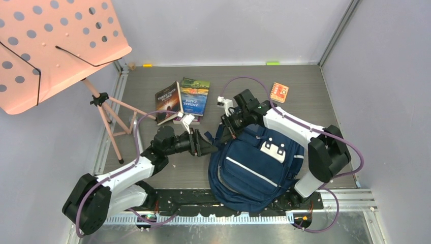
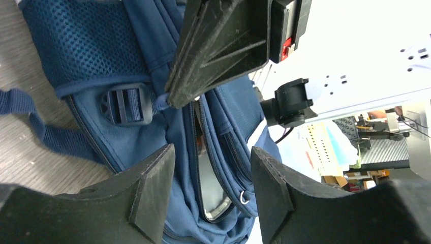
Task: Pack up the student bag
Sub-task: Zip the student bag at the center of the board.
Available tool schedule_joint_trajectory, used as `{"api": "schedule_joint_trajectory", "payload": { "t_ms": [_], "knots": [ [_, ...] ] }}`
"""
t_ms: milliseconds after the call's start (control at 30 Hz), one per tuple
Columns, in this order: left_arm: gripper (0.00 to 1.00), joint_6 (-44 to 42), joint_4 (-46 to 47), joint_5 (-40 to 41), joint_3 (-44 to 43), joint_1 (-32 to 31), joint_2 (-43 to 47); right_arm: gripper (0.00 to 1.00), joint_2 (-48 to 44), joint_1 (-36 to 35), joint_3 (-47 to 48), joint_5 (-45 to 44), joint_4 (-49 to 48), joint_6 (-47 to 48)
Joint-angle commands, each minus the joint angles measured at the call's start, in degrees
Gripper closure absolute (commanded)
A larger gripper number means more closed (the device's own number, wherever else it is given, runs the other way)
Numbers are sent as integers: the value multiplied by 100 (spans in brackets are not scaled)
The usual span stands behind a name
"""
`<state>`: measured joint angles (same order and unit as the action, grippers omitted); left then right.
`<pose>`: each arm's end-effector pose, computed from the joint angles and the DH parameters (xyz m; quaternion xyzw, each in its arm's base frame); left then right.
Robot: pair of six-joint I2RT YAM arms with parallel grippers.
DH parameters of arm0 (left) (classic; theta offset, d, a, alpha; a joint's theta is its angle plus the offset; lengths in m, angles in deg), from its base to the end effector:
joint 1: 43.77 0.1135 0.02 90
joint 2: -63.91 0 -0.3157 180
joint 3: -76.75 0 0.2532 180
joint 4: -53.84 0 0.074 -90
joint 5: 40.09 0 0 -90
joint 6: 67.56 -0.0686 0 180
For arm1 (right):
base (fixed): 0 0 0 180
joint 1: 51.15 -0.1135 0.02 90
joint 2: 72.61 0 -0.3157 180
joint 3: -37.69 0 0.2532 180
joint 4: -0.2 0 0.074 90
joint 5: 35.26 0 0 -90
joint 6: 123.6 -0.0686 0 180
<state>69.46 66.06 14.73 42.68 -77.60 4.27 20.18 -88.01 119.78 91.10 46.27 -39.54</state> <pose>0.1569 -0.1527 0.2466 0.1003 0.7644 -0.5638 0.2963 0.2596 0.2455 0.2737 -0.3287 0.8537 0.3775 0.1438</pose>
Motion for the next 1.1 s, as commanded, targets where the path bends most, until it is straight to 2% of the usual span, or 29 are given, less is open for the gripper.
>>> {"api": "schedule_joint_trajectory", "payload": {
  "t_ms": [0,233,400,867,1067],
  "knots": [
    [42,298,1083,-400,29,86,-158,99,-622,11,-76,965,-51,131],
    [44,544,1621,-732,17,247,-572,99,-914,76,-191,1507,-140,231],
    [50,796,2102,-978,-70,253,-799,99,-966,80,-195,1624,-133,235],
    [52,983,2549,-1520,-262,245,-1229,99,-923,74,-47,1998,-86,145],
    [57,997,2698,-1685,-301,236,-1332,99,-863,74,-6,2128,-28,145]
  ]
}}
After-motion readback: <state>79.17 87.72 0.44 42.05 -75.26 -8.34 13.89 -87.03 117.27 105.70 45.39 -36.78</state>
